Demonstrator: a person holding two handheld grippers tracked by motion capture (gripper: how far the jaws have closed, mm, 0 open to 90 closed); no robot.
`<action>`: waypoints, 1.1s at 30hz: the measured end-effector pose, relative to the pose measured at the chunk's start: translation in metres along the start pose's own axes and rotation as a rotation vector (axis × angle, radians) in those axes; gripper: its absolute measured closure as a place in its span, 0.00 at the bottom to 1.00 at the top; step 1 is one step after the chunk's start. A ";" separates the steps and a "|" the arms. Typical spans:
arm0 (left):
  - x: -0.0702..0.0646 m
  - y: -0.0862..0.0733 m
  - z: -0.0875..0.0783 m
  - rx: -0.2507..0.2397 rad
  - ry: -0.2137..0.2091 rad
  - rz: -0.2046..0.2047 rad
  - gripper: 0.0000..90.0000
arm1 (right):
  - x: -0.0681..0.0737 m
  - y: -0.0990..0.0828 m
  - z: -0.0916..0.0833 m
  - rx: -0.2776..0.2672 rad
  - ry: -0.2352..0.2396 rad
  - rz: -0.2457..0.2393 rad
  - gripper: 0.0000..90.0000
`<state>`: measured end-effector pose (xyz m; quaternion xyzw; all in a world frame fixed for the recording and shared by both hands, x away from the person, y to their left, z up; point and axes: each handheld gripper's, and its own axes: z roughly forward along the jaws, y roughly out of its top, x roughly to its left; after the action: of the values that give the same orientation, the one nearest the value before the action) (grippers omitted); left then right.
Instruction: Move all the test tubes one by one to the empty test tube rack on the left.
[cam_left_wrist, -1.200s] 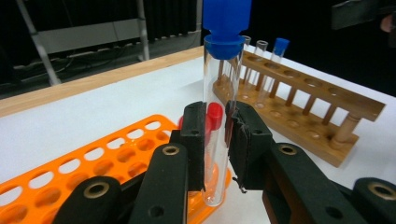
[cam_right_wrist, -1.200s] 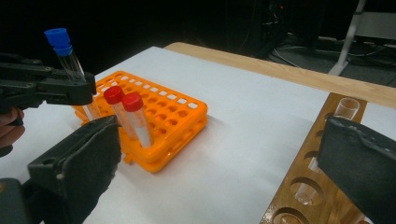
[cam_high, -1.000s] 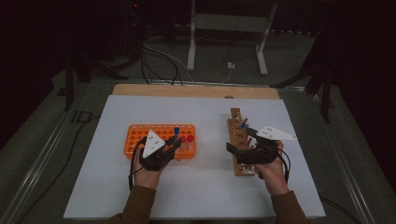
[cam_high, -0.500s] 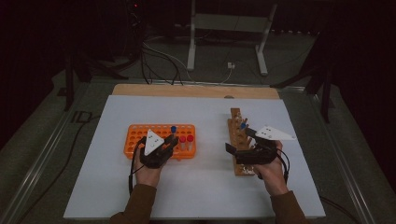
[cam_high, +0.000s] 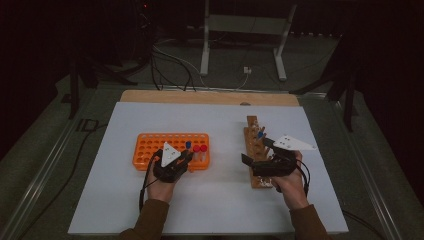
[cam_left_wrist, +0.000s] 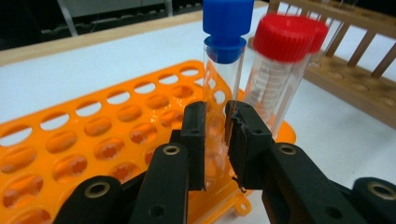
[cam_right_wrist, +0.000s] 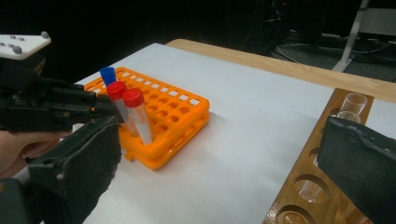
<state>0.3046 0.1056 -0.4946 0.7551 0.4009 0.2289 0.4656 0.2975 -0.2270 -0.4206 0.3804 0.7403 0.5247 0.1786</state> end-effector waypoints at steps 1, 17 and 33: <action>0.000 0.000 0.000 0.005 -0.001 0.004 0.86 | 0.000 0.000 0.000 0.000 -0.001 0.001 0.00; 0.000 -0.004 0.004 0.060 -0.002 0.016 0.86 | -0.007 0.002 -0.002 0.001 -0.037 -0.001 0.00; 0.015 0.009 -0.023 -0.072 -0.023 -0.127 0.31 | -0.031 -0.003 0.012 0.057 -0.128 0.005 0.07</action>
<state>0.3004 0.1279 -0.4763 0.7136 0.4340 0.2044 0.5106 0.3242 -0.2428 -0.4316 0.4198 0.7411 0.4786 0.2134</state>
